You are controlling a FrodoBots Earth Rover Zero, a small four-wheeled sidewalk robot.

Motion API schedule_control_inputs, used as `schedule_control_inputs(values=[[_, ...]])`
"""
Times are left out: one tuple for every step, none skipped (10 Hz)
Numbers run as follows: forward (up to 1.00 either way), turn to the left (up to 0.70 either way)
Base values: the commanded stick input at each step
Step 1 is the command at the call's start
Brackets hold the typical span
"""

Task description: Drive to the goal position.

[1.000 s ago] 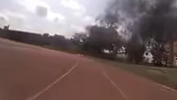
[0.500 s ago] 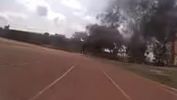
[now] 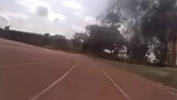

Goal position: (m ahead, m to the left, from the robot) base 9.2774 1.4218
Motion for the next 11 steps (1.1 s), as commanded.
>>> schedule_control_inputs(values=[[0.7, 0.0], [0.7, 0.0], [0.7, 0.0], [0.7, 0.0], [0.7, 0.0], [0.7, 0.0], [0.7, 0.0], [0.7, 0.0], [0.7, 0.0], [0.7, 0.0], [0.7, 0.0]])
